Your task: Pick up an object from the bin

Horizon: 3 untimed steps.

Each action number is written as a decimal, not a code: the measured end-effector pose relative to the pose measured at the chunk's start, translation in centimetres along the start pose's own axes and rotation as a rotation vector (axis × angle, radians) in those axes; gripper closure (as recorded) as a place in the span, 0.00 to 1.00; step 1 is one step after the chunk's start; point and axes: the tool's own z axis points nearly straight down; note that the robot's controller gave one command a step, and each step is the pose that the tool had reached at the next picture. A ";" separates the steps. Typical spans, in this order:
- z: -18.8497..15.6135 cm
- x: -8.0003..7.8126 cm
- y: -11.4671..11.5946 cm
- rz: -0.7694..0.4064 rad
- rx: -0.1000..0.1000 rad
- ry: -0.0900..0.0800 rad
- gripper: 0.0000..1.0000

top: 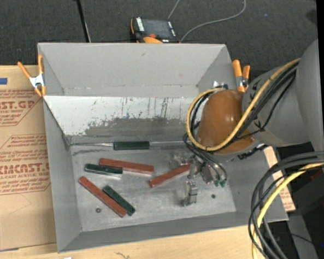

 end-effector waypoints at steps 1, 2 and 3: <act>-3.4 -0.9 3.3 -0.052 -0.003 -0.008 0.00; -3.3 -2.4 5.3 -0.096 -0.003 -0.007 0.00; -0.1 -2.9 3.3 -0.042 -0.003 -0.003 0.00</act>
Offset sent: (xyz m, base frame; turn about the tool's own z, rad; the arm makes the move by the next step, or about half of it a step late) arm 0.0060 0.0320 0.0329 -0.0488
